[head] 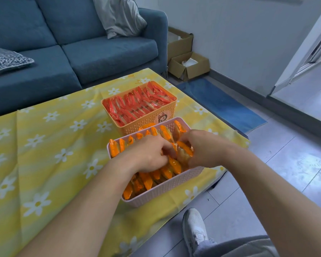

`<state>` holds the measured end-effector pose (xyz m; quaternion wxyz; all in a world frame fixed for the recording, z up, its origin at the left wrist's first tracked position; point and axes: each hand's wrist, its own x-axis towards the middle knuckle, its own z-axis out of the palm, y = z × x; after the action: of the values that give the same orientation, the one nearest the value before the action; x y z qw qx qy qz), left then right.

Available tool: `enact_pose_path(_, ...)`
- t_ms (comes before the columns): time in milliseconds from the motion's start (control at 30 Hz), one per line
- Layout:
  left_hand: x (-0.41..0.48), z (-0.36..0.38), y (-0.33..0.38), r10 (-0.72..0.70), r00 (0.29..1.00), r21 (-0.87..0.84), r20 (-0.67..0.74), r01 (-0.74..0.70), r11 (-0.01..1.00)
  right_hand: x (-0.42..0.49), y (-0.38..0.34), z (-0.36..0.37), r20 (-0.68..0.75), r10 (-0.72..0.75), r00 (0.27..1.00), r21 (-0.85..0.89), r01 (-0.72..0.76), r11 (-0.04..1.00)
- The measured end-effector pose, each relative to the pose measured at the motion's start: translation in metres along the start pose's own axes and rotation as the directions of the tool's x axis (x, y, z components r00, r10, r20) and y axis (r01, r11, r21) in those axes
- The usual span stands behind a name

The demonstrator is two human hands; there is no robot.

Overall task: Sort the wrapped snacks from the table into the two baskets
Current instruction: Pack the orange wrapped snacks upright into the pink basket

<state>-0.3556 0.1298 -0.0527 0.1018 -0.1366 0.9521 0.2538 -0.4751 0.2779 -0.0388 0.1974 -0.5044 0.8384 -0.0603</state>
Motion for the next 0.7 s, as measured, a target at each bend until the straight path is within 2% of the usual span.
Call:
enact_pose_path(133, -0.001, 0.004, 0.01, -0.016, 0.97, -0.254, -0.243, -0.048, 0.966, 0.004, -0.001, 0.0, 0.022, 0.021, 1.0, -0.006, -0.021, 1.0)
enact_pose_path(233, 0.002, 0.014, 0.018, -0.036, 0.976, -0.276, -0.216, -0.026, 0.961, -0.003, 0.011, -0.007, 0.041, 0.008, 0.999, 0.152, -0.014, 0.988)
enact_pose_path(333, 0.008, 0.018, 0.017, -0.055, 0.982, -0.266, -0.183, 0.004, 0.964, -0.005, 0.025, -0.015, -0.138, 0.057, 0.989, 0.238, -0.023, 0.971)
enact_pose_path(400, 0.01, 0.013, 0.012, -0.045, 0.987, -0.28, -0.156, 0.0, 0.96, -0.003, 0.026, -0.015, -0.212, 0.038, 0.977, 0.2, 0.005, 0.98)
enact_pose_path(467, 0.011, 0.01, 0.008, -0.015, 0.99, -0.277, -0.141, -0.025, 0.961, 0.001, 0.021, -0.007, -0.131, -0.008, 0.991, 0.119, 0.024, 0.993)
enact_pose_path(567, 0.008, 0.008, 0.006, 0.01, 0.986, -0.27, -0.168, -0.056, 0.961, 0.008, 0.015, 0.004, 0.003, 0.018, 1.0, -0.036, -0.018, 0.999)
enact_pose_path(700, 0.007, 0.007, 0.007, -0.019, 0.978, -0.254, -0.21, -0.036, 0.967, 0.009, 0.014, -0.002, -0.062, 0.003, 0.998, -0.168, -0.013, 0.986)
